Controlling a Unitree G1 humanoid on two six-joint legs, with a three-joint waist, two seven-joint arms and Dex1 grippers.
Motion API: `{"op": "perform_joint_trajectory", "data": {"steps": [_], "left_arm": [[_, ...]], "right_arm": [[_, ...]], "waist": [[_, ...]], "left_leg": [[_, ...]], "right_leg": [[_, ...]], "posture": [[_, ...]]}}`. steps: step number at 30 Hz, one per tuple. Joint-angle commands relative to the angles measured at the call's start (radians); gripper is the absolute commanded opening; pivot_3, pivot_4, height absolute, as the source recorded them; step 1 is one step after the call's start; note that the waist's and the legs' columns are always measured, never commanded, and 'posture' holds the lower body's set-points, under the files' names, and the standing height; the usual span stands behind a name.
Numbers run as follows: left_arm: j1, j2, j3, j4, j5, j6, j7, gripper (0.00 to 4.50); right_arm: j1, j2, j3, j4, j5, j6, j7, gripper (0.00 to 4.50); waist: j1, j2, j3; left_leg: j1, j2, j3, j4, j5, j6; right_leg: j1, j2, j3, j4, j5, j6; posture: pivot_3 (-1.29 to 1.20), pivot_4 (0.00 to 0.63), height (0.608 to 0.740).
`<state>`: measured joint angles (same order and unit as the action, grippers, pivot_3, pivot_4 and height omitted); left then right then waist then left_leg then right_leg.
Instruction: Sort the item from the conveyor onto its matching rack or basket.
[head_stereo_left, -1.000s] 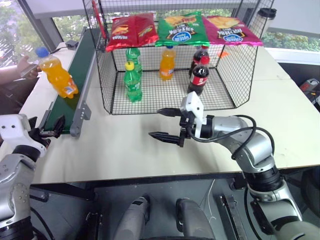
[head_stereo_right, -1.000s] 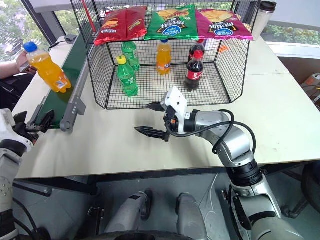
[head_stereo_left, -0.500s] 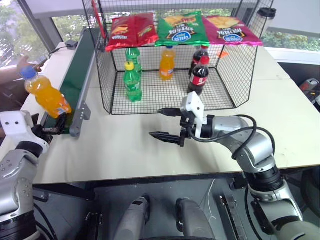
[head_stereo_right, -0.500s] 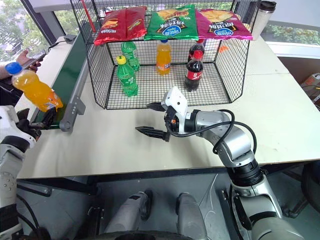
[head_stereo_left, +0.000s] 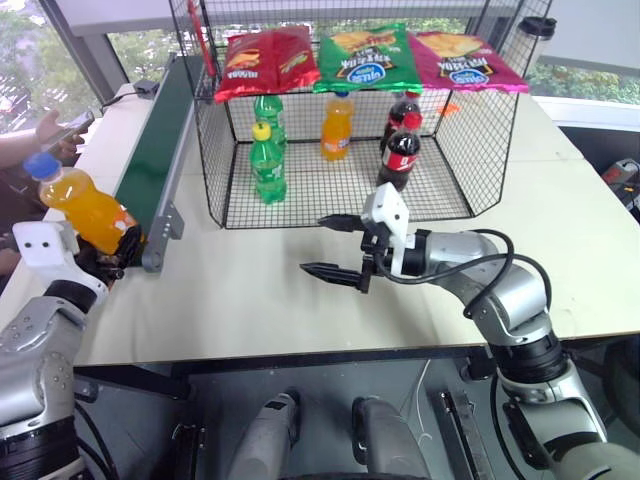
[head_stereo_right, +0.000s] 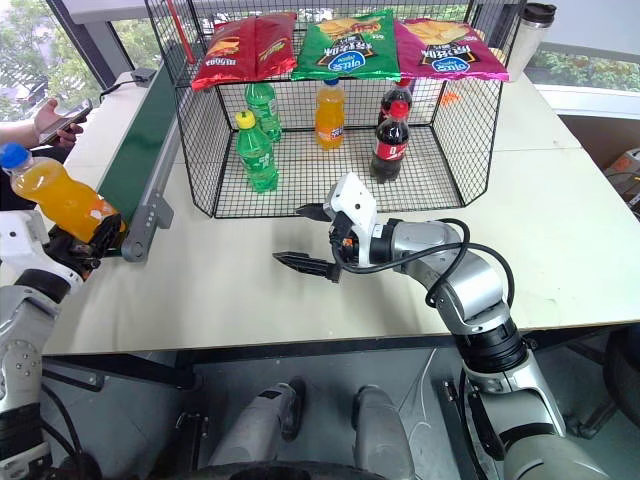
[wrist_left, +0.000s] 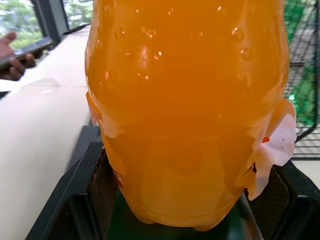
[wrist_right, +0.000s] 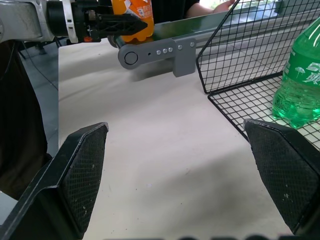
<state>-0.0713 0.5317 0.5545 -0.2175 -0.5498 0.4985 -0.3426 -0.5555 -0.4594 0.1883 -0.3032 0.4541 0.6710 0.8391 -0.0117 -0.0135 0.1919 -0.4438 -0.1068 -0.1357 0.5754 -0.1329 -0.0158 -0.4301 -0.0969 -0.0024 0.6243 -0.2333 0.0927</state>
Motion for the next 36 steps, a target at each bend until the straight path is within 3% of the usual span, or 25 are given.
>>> {"op": "perform_joint_trajectory", "data": {"steps": [1,5,14,25,36], "left_arm": [[-0.066,0.062,0.056,-0.065,-0.064,0.012,-0.017,2.92],[-0.132,0.123,0.008,-0.074,-0.102,0.051,-0.078,2.92],[-0.257,0.189,-0.303,-0.039,-0.071,0.052,-0.365,2.92],[-0.370,0.098,-0.623,0.098,0.115,-0.113,-0.572,2.92],[-0.410,-0.001,-0.706,0.148,0.179,-0.167,-0.633,2.92]], "right_arm": [[-0.006,-0.007,-0.022,-0.038,0.013,-0.002,-0.004,4.50],[-0.022,-0.008,-0.027,-0.043,0.022,0.011,-0.005,4.50],[-0.061,-0.012,-0.046,-0.059,0.050,0.045,-0.014,4.50],[-0.054,-0.031,-0.064,-0.045,0.031,0.031,-0.052,4.50],[-0.059,-0.037,-0.067,-0.053,0.035,0.042,-0.076,4.50]], "waist": [[0.000,-0.001,0.001],[0.001,-0.001,0.001],[-0.002,-0.001,0.001],[-0.001,-0.001,0.001],[0.000,-0.001,0.001]], "left_leg": [[0.000,0.000,0.000,0.000,0.000,0.000],[-0.001,0.000,-0.001,0.000,0.000,0.000],[0.000,0.000,0.001,0.000,0.000,0.000],[0.000,0.000,0.001,-0.001,0.000,0.001],[0.000,-0.001,0.001,0.000,0.000,0.001]], "right_leg": [[0.000,0.000,0.000,0.000,0.000,0.000],[0.000,0.000,-0.001,0.000,0.000,-0.001],[0.000,0.000,-0.001,-0.001,0.001,-0.002],[-0.001,0.000,-0.001,-0.001,0.001,-0.002],[0.000,0.000,-0.001,-0.001,0.002,-0.001]], "posture": [[0.00,0.150,0.739],[0.00,0.150,0.739],[0.00,0.150,0.739],[0.00,0.150,0.739],[0.00,0.150,0.739]]}}
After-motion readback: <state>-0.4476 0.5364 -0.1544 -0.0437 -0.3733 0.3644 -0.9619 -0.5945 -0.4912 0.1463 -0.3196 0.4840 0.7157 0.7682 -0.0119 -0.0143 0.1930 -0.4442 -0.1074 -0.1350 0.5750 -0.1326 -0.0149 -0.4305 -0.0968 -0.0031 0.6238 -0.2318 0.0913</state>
